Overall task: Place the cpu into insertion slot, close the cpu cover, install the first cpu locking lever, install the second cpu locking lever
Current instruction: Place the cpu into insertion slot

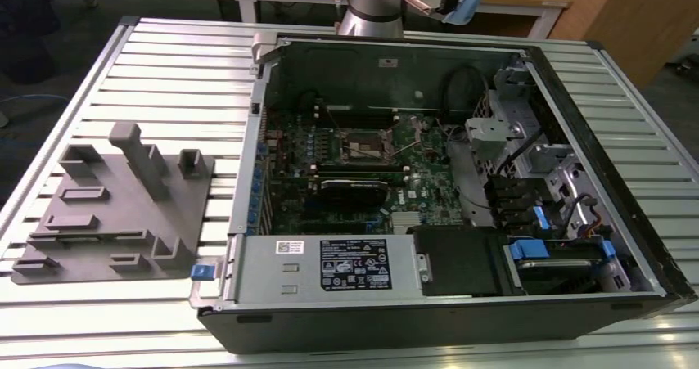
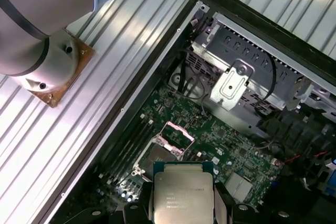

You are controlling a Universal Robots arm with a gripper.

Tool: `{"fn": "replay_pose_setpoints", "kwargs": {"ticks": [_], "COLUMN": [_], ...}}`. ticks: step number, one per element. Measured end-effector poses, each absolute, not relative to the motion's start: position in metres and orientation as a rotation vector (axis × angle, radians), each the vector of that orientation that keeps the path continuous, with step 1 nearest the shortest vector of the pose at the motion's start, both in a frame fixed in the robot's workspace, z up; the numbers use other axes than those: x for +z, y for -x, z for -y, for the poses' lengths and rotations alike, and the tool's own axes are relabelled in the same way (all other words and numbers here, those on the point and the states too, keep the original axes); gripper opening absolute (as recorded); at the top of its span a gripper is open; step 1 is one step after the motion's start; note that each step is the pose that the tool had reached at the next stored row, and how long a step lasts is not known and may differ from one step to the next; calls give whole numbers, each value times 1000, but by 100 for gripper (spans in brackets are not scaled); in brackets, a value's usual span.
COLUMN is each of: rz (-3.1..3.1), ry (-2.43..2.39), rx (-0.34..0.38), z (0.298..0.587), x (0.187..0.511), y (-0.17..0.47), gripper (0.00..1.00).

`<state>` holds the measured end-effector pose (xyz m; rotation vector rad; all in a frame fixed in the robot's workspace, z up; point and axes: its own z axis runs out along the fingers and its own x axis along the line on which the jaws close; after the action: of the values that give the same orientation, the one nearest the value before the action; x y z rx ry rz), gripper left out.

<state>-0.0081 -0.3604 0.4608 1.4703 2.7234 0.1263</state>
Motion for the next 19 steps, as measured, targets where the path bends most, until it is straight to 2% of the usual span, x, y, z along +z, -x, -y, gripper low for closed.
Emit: {"fn": "replay_pose_setpoints", "kwargs": {"ticks": [19], "rz": [-2722], "ry": [-1470], "rx": [127], "z": [361], "x": [426], "y": [9], "gripper": [54]}}
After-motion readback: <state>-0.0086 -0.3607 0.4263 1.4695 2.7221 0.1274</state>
